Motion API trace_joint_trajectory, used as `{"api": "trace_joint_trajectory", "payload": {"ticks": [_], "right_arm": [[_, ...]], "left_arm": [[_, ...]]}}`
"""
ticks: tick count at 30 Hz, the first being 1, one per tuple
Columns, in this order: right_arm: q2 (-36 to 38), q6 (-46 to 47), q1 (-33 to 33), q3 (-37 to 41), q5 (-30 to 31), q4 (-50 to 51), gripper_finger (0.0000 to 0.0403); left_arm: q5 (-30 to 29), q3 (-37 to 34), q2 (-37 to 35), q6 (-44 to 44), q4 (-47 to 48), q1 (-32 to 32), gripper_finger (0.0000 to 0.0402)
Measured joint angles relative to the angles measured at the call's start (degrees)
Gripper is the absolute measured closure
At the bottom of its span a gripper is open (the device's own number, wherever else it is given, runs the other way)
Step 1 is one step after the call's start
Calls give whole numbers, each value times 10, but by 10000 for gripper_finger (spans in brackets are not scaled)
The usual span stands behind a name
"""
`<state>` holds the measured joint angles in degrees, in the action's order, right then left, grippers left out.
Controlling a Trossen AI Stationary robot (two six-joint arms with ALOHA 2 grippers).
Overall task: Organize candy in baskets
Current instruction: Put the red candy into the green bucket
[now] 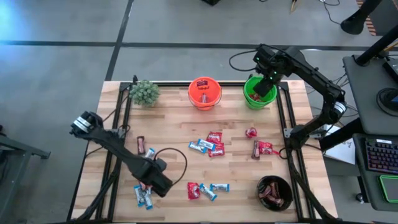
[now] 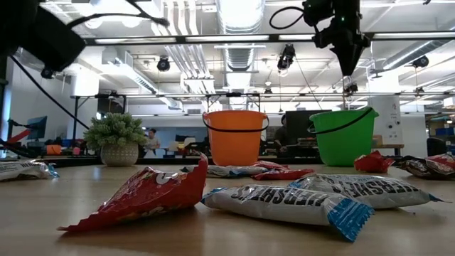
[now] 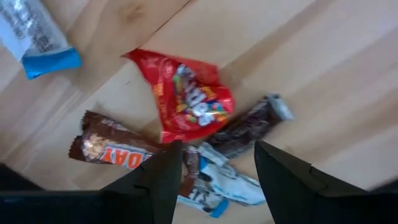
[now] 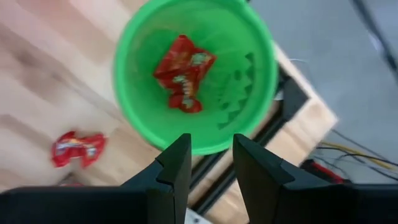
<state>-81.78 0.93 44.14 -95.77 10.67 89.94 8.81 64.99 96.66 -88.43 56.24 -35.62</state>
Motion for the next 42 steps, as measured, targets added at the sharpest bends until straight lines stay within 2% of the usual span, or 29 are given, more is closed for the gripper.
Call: {"api": "trace_joint_trajectory", "payload": {"ticks": [6, 27, 33, 40, 42], "right_arm": [[7, 13, 0, 0, -65, 1, 294], [67, 37, 0, 0, -66, 1, 294], [74, 37, 0, 0, -66, 1, 294], [75, 40, 0, 0, -66, 1, 294], [75, 43, 0, 0, -66, 1, 294]], "left_arm": [[3, 0, 27, 8, -1, -1, 219], [-6, -53, 38, 26, -28, 6, 225], [-7, -68, 38, 26, -46, 6, 269], [-7, -68, 37, 31, -51, 6, 373], [-2, -68, 35, 40, -59, 6, 392]]}}
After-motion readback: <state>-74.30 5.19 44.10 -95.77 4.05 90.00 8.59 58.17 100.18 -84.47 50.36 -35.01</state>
